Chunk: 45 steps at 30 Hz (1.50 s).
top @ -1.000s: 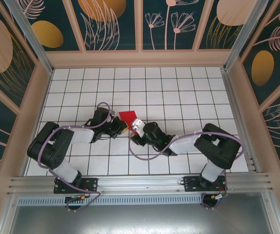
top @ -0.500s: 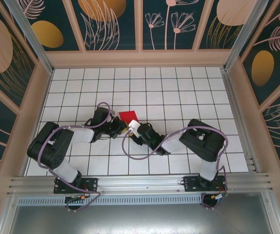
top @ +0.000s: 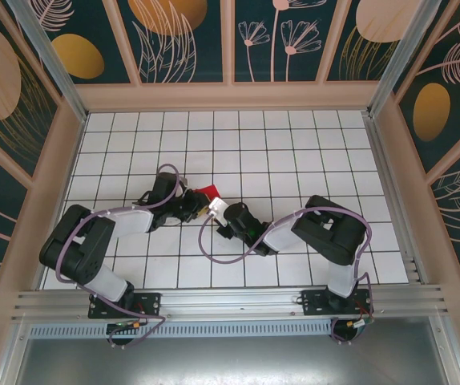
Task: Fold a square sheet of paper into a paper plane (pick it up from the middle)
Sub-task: Fold the wing for the fifth time at the center of the table.
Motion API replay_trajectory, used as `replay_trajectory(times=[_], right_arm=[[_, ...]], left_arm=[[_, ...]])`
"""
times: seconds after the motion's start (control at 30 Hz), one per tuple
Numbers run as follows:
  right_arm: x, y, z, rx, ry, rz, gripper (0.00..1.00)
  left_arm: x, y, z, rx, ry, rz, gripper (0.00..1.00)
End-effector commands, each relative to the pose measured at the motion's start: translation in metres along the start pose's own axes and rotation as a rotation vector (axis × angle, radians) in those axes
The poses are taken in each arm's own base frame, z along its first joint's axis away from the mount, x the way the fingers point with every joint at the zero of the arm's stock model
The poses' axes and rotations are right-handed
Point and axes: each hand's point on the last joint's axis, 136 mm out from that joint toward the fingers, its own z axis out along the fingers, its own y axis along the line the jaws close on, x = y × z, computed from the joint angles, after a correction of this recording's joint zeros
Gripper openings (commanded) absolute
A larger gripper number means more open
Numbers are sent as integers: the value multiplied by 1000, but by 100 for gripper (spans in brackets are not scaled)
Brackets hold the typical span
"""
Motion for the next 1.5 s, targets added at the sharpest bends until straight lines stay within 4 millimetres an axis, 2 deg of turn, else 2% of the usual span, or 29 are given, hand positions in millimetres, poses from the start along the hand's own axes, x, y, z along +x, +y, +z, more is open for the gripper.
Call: replay_trajectory(times=[0.0, 0.2, 0.3, 0.47, 0.67, 0.77, 1.07, 1.47], right_arm=[[-7, 4, -4, -29, -25, 29, 13], [-8, 12, -4, -117, -13, 114, 11], [-9, 12, -4, -155, -11, 169, 11], [-12, 12, -6, -233, -12, 266, 11], [-15, 14, -7, -316, 3, 379, 10], [-16, 12, -7, -341, 8, 438, 10], [-17, 5, -7, -407, 9, 596, 7], [-18, 3, -6, -467, 29, 728, 4]], left_arm=[[-22, -17, -15, -17, -93, 44, 33], [-52, -20, -40, -33, -197, 39, 45], [-60, -17, -53, -57, -254, 46, 51], [-58, -16, -65, -50, -293, 69, 55], [-48, -26, -80, 47, -318, 127, 57], [-39, -24, -75, 84, -284, 128, 56], [-11, -16, -46, 133, -185, 137, 50], [3, -10, -19, 162, -112, 124, 38]])
